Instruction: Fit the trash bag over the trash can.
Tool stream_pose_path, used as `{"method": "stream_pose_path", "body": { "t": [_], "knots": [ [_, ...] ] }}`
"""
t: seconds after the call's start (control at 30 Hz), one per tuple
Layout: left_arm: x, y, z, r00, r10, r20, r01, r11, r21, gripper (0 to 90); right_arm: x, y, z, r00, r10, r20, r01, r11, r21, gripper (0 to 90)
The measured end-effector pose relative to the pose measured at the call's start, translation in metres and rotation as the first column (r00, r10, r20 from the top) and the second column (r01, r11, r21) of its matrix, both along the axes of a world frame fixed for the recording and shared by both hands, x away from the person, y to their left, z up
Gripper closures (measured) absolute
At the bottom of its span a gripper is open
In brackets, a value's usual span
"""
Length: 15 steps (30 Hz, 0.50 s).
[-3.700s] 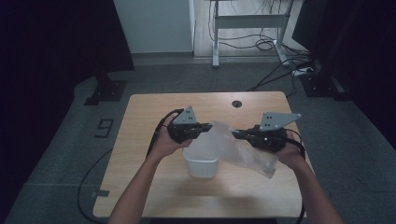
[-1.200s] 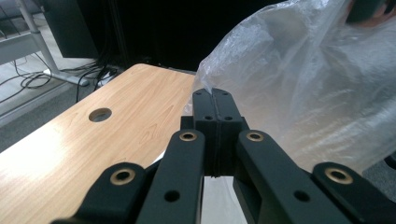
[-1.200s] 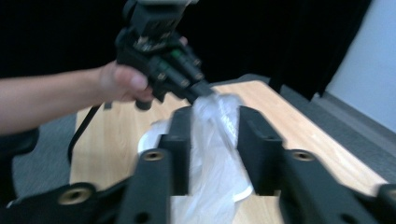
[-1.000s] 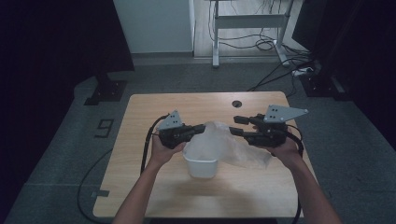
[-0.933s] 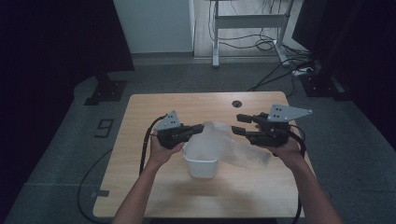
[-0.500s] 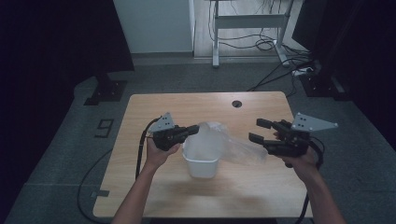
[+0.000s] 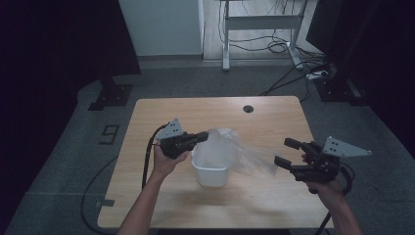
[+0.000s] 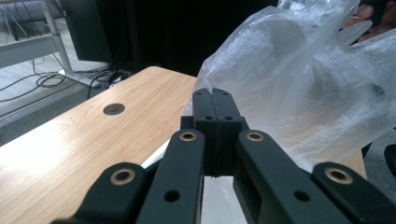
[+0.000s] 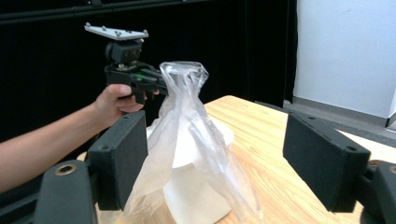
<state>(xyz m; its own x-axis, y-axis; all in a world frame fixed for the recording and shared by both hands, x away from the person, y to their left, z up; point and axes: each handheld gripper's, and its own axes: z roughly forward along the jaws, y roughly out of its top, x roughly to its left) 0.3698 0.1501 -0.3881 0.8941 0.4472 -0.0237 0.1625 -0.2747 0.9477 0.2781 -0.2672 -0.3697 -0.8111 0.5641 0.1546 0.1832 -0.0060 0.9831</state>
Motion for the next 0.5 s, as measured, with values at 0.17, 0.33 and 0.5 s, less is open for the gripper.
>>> {"method": "stream_pose_path", "body": {
  "t": [0.17,0.33,0.5],
  "knots": [
    [0.001,0.002,-0.001,1.0000,0.006,-0.001,-0.006,1.0000,-0.002,90.0,-0.014,0.004,0.004,0.9998,-0.011,0.015,0.011,0.9999,-0.006,18.0],
    [0.001,0.003,-0.002,0.9999,0.013,-0.006,-0.013,0.9999,-0.003,90.0,-0.023,0.009,0.004,0.9998,-0.014,0.017,0.014,0.9996,-0.023,16.3],
    [0.001,0.004,-0.003,0.9999,0.013,-0.007,-0.013,0.9999,-0.008,90.0,-0.030,0.017,0.003,0.9990,-0.038,0.021,0.039,0.9982,-0.046,16.0]
  ]
}}
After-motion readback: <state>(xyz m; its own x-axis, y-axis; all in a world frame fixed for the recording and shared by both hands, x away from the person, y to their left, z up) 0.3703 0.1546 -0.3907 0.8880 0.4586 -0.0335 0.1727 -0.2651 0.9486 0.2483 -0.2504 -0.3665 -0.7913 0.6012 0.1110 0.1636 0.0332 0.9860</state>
